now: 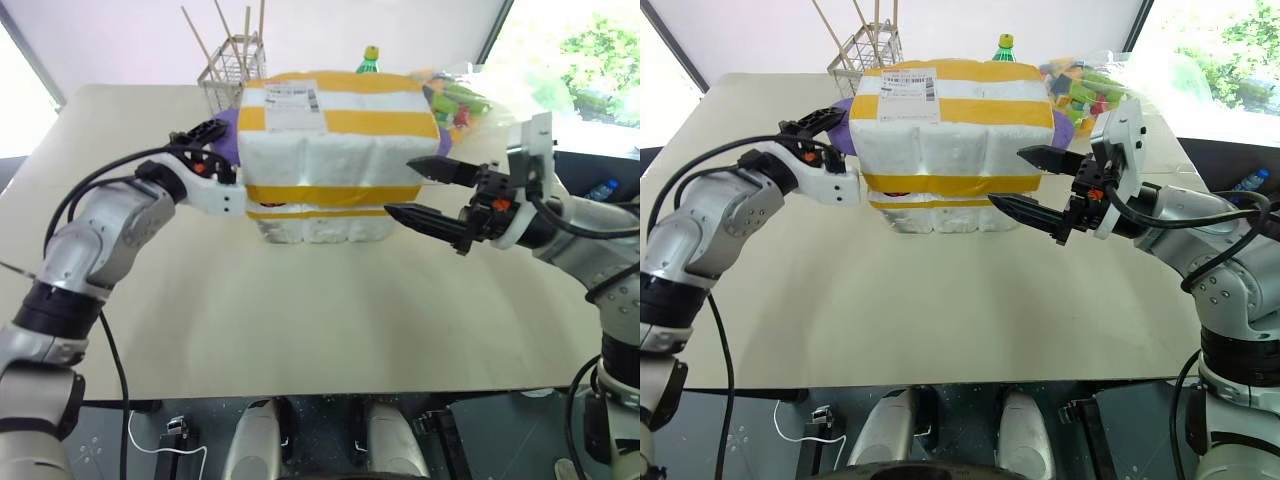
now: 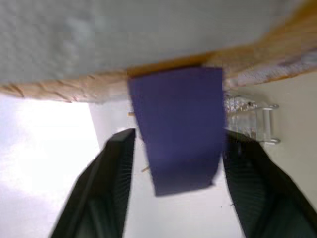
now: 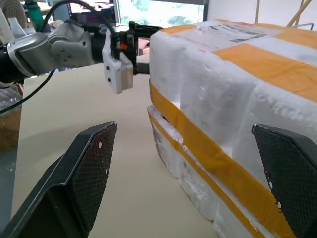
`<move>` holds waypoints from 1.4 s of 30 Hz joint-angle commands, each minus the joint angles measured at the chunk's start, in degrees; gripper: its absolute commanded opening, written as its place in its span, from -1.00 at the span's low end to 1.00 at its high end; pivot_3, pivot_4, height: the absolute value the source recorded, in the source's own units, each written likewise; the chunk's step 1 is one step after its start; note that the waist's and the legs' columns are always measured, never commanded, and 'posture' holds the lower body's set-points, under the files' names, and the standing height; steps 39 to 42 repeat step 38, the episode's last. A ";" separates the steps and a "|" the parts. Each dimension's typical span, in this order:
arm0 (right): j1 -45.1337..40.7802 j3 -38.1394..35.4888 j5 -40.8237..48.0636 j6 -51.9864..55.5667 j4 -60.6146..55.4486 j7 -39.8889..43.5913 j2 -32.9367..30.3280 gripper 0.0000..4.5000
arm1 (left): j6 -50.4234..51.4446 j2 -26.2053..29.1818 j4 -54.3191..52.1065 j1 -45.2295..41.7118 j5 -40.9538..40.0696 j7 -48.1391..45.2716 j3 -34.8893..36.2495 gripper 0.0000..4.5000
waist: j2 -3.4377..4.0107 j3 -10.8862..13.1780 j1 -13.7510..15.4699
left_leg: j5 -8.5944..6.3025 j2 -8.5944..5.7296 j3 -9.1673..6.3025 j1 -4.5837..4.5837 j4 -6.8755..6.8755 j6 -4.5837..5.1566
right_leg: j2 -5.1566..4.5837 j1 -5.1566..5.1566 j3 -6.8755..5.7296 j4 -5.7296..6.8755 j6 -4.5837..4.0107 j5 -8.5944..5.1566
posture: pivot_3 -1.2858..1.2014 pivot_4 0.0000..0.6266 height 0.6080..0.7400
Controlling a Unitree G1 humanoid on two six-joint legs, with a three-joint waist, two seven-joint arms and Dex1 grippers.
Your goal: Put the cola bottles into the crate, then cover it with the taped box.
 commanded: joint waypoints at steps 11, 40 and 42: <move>6.14 -3.74 -3.82 -2.82 1.43 2.43 -4.00 1.00 | 10.64 -2.84 -11.47 12.99 -34.98 -12.45 20.48 0.37 | 0.02 -0.01 -0.04 | -0.02 0.05 -0.02 0.03 0.00 0.02 | -0.01 0.03 0.00 -0.03 -0.01 0.00 | 0.03 -0.52 0.94; 8.08 -4.85 -8.27 -5.24 5.14 3.30 -3.77 1.00 | 58.93 12.49 -15.00 17.96 -93.71 -48.89 39.40 0.37 | 0.18 -0.05 -0.07 | 0.02 0.03 -0.39 0.20 -0.08 -0.11 | 0.11 0.29 -0.04 -0.25 -0.05 -0.02 | 0.03 -0.52 0.94; 8.08 -4.85 -8.27 -5.24 5.14 3.30 -3.77 1.00 | 58.93 12.49 -15.00 17.96 -93.71 -48.89 39.40 0.37 | 0.18 -0.05 -0.07 | 0.02 0.03 -0.39 0.20 -0.08 -0.11 | 0.11 0.29 -0.04 -0.25 -0.05 -0.02 | 0.03 -0.52 0.94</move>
